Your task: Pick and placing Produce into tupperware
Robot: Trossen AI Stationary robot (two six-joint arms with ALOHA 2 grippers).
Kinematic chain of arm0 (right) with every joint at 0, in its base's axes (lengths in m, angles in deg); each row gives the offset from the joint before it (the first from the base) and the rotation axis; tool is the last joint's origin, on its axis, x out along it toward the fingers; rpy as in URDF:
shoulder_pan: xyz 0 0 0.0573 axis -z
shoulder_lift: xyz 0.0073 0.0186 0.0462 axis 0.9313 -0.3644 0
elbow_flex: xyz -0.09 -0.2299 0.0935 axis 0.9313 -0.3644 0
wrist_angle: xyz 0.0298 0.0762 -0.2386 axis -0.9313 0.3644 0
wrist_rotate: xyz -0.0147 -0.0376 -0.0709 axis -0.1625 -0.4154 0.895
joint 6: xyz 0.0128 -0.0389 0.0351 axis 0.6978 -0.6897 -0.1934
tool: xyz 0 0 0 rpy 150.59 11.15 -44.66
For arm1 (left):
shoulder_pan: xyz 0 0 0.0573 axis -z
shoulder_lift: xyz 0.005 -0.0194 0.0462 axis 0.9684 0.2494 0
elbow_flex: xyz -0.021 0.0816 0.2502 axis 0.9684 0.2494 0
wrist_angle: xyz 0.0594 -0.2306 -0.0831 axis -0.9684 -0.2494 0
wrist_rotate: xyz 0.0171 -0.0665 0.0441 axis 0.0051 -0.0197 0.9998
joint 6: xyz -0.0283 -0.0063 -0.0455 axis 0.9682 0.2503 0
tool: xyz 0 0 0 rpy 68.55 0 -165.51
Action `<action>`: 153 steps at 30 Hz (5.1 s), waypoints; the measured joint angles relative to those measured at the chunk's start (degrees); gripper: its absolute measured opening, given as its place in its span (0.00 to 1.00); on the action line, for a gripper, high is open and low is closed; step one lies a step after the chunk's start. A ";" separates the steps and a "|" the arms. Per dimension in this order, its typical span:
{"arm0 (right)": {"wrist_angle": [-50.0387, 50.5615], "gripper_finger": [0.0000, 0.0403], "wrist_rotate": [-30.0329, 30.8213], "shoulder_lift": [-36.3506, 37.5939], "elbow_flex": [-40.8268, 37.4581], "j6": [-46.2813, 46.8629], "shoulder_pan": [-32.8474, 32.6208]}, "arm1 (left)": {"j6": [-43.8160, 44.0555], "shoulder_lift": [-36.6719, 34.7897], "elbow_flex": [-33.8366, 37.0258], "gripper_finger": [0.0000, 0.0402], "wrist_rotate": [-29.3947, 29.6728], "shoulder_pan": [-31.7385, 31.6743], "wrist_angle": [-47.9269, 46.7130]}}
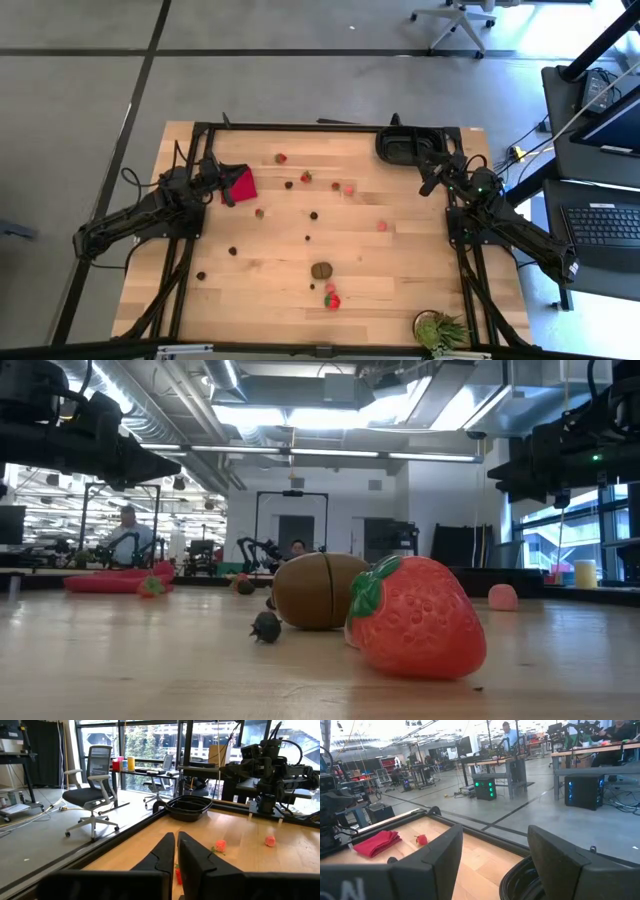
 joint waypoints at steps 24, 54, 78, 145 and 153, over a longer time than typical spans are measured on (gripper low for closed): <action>0.00 0.56 -0.02 0.01 0.00 0.06 0.00 | 0.01 0.00 -0.01 0.08 0.00 -0.01 0.00; 0.01 0.56 -0.10 0.01 0.00 4.17 0.00 | 0.02 0.00 0.00 0.22 0.00 0.00 0.00; -6.49 0.56 -2.71 0.02 0.02 5.57 -0.11 | 0.01 0.00 0.01 0.30 0.00 -0.01 0.01; 17.30 0.56 -16.70 -61.89 26.72 -7.51 -32.13 | -0.44 0.00 0.01 0.05 0.02 0.00 -0.01; 17.16 0.56 -9.00 -67.24 26.75 -5.81 -37.38 | -0.46 0.00 0.00 0.02 0.00 -0.01 -0.01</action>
